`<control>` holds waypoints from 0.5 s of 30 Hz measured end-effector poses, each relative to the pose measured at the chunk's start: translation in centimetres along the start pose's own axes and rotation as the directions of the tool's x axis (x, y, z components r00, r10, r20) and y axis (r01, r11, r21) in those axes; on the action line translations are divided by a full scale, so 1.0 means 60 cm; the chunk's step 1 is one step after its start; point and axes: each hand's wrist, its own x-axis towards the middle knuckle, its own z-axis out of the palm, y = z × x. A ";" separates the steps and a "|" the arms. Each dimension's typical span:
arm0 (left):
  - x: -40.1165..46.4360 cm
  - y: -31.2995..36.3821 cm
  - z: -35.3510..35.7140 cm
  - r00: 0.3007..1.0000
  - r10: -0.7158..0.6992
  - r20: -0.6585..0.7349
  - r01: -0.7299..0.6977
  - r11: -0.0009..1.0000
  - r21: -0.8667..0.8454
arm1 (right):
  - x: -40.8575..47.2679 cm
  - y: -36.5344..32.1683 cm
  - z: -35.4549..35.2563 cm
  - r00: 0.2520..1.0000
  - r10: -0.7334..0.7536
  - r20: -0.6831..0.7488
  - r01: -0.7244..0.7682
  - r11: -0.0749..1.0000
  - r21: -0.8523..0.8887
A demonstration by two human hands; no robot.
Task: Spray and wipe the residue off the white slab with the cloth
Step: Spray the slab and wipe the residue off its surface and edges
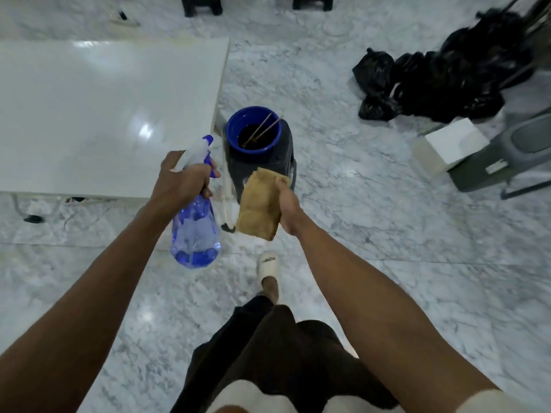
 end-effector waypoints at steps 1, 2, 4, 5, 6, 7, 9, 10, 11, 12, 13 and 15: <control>0.006 0.008 0.011 1.000 0.015 0.016 -0.014 1.000 -0.006 | 0.002 -0.022 -0.014 1.000 -0.005 -0.024 0.005 1.000 0.008; 0.015 0.013 0.022 0.999 0.022 0.030 -0.022 1.000 -0.012 | 0.010 -0.045 -0.026 0.999 -0.009 -0.048 0.010 1.000 0.020; 0.043 0.021 0.049 0.998 0.026 0.052 -0.025 0.999 -0.023 | 0.027 -0.095 -0.051 0.997 -0.022 -0.079 0.023 1.000 0.010; 0.062 0.025 0.064 0.998 0.026 0.057 -0.024 0.999 -0.029 | 0.038 -0.120 -0.064 0.997 -0.017 -0.072 0.017 1.000 -0.011; 0.083 0.031 0.081 0.998 0.019 0.064 -0.017 0.999 -0.034 | 0.047 -0.147 -0.074 0.998 -0.009 -0.064 0.007 1.000 -0.030; 0.106 0.038 0.100 0.997 0.007 0.071 -0.004 0.999 -0.036 | 0.060 -0.174 -0.086 0.999 -0.011 -0.052 0.009 0.999 -0.043; 0.156 0.051 0.135 0.997 -0.025 0.070 0.028 0.999 -0.047 | 0.097 -0.229 -0.110 0.998 -0.043 -0.041 0.040 0.997 -0.073; 0.183 0.059 0.152 0.997 -0.034 0.070 0.038 0.998 -0.052 | 0.115 -0.258 -0.122 0.996 -0.066 -0.053 0.061 0.993 -0.100; 0.211 0.069 0.167 0.996 -0.038 0.079 0.042 0.998 -0.047 | 0.135 -0.287 -0.133 0.993 -0.089 -0.074 0.080 0.990 -0.116; 0.239 0.078 0.181 0.995 -0.041 0.090 0.044 0.999 -0.029 | 0.152 -0.314 -0.141 0.989 -0.099 -0.107 0.085 0.988 -0.126; 0.267 0.085 0.194 0.994 -0.047 0.102 0.049 0.999 -0.015 | 0.169 -0.339 -0.151 0.985 -0.105 -0.135 0.087 0.987 -0.135; 0.322 0.098 0.222 0.990 -0.051 0.128 0.053 0.999 -0.008 | 0.205 -0.388 -0.172 0.978 -0.109 -0.180 0.082 0.985 -0.154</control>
